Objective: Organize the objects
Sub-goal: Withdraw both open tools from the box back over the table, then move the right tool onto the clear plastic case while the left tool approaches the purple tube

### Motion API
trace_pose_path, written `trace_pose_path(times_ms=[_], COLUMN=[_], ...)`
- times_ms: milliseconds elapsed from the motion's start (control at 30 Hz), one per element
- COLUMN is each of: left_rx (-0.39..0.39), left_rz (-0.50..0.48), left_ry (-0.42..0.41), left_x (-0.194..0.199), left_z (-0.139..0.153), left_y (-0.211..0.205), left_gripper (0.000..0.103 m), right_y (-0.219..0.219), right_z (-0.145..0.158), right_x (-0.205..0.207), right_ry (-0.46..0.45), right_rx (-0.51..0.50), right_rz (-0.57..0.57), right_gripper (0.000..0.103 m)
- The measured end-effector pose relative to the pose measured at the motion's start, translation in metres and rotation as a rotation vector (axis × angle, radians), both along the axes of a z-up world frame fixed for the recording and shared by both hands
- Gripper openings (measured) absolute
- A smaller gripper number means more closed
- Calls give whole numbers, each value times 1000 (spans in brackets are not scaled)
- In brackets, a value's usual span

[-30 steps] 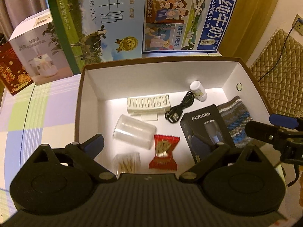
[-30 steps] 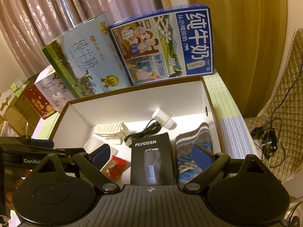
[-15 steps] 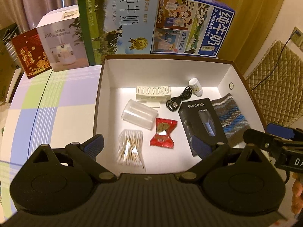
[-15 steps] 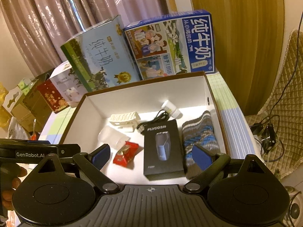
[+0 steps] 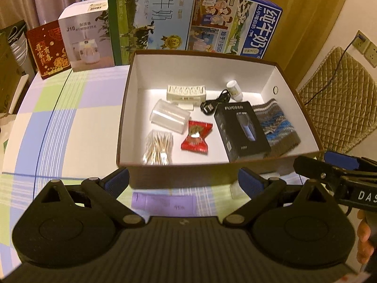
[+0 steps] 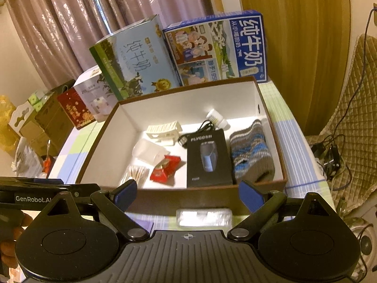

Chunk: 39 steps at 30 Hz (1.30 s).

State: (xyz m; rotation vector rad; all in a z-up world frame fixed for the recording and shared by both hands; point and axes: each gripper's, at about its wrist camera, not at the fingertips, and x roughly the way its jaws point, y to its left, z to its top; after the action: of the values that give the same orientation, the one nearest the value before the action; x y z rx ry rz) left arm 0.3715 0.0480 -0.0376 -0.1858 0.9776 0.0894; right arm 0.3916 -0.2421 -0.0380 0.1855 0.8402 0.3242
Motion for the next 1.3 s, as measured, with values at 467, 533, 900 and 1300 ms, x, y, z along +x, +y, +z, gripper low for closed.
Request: trace_pose_path(times_ms=[467, 533, 900, 1300], left_rx=[7, 3, 1, 23], left_rz=[17, 18, 27, 41], left_ry=[32, 42, 69, 61], left_x=[-45, -49, -66, -79], left_z=[-11, -13, -25, -50], left_y=[-6, -6, -8, -3], left_gripper=[97, 97, 97, 97], right_y=[4, 5, 9, 12], right_z=[-10, -13, -30, -59], right_x=[-36, -40, -56, -58], right_ry=[45, 52, 102, 107], right_rx=[-17, -24, -46, -81], right_rz=[34, 42, 55, 36], right_gripper=[91, 91, 91, 91])
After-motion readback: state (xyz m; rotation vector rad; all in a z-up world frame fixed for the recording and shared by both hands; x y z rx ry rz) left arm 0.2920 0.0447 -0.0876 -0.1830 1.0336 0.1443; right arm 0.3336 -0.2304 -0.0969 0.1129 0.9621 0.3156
